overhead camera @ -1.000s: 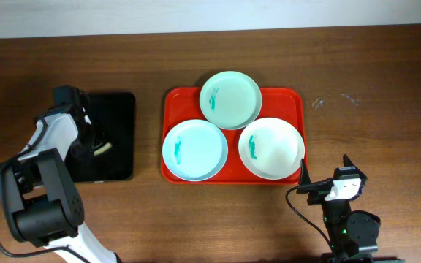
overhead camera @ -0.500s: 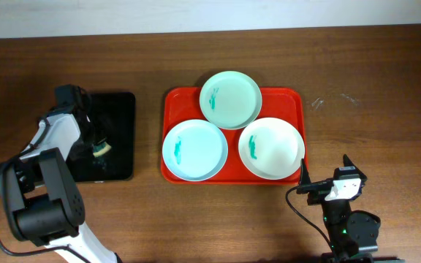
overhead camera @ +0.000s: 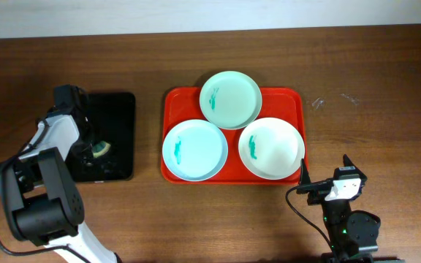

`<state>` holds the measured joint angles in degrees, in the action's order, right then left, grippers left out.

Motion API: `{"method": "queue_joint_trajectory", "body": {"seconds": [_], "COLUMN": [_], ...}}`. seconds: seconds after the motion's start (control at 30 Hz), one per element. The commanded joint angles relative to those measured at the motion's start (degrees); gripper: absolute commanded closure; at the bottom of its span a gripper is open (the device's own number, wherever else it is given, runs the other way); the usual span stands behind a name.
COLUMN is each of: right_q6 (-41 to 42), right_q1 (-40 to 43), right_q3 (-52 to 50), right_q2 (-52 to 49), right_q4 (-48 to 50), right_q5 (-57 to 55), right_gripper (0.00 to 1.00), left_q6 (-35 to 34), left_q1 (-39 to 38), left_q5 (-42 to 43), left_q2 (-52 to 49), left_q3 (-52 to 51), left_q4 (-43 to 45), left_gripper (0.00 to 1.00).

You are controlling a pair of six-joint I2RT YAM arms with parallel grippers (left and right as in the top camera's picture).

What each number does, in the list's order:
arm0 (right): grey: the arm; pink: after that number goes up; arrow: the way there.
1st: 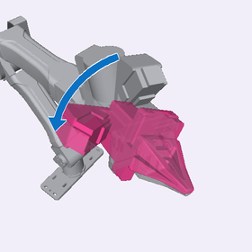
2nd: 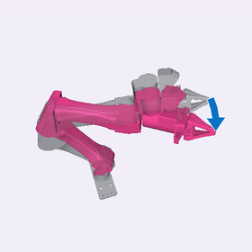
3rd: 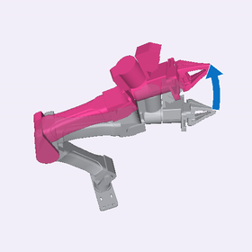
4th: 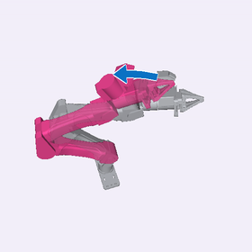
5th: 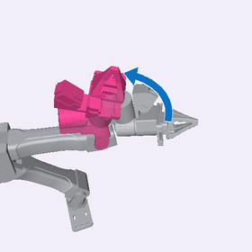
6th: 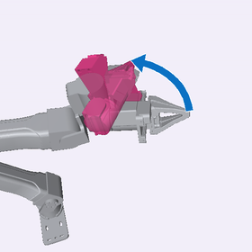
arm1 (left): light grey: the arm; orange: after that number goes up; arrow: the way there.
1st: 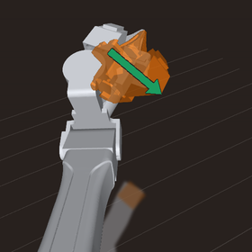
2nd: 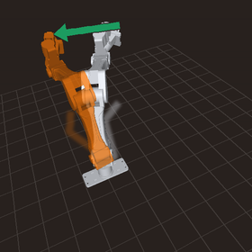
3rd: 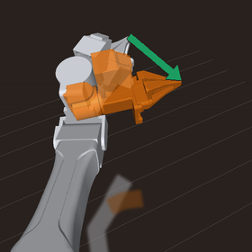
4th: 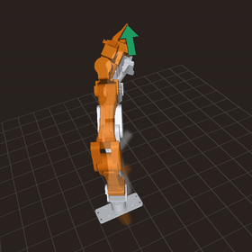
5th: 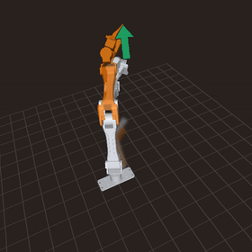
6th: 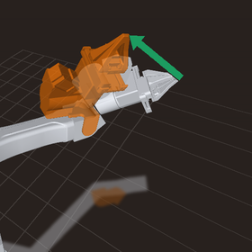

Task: Clean dirty plates on tray and stack at the side
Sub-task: 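Lift the sponge from the black tray with the left gripper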

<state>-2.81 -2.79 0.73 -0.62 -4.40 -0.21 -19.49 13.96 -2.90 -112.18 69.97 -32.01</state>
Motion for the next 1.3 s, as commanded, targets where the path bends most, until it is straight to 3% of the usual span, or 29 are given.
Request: {"method": "queue_joint_trajectory", "body": {"seconds": [0.0,0.2,0.37,0.5,0.63,0.73,0.83,0.97,1.07,1.27], "right_q6": [0.2,0.2,0.2,0.2,0.2,0.2,0.2,0.2,0.2,0.2], "right_q1": [-0.2,-0.2,-0.2,-0.2,-0.2,-0.2,-0.2,-0.2,-0.2,-0.2], "right_q3": [-0.4,-0.4,-0.4,-0.4,-0.4,-0.4,-0.4,-0.4,-0.4,-0.4], "right_q2": [0.4,0.4,0.4,0.4,0.4,0.4,0.4,0.4,0.4,0.4], "right_q4": [-0.3,-0.2,-0.2,-0.2,-0.2,-0.3,-0.3,-0.2,-0.3,-0.2], "right_q5": [-0.7,-0.7,-0.7,-0.7,-0.7,-0.7,-0.7,-0.7,-0.7,-0.7], "right_gripper": [0.02,0.02,0.02,0.02,0.02,0.02,0.02,0.02,0.02,0.02], "left_q6": [-0.2,-0.2,-0.2,-0.2,-0.2,-0.2,0.0,5.7,5.4,5.4], "left_q1": [0.0,0.0,0.0,0.0,0.0,0.0,0.0,0.1,0.1,-1.3], "left_q5": [5.7,5.8,10.4,8.8,1.6,0.3,4.5,16.1,18.2,22.6], "left_q2": [1.7,10.5,23.9,31.4,30.8,24.3,16.2,12.7,16.0,32.1], "left_q3": [0.0,1.0,1.1,1.0,0.2,-4.4,-6.5,-4.3,-0.1,3.8], "left_q4": [-1.1,-2.8,-2.9,-2.1,-2.7,0.6,2.4,1.8,-2.6,-6.1], "left_gripper": [1.0,1.0,1.0,1.0,1.0,1.0,1.0,1.0,1.0,1.0]}}
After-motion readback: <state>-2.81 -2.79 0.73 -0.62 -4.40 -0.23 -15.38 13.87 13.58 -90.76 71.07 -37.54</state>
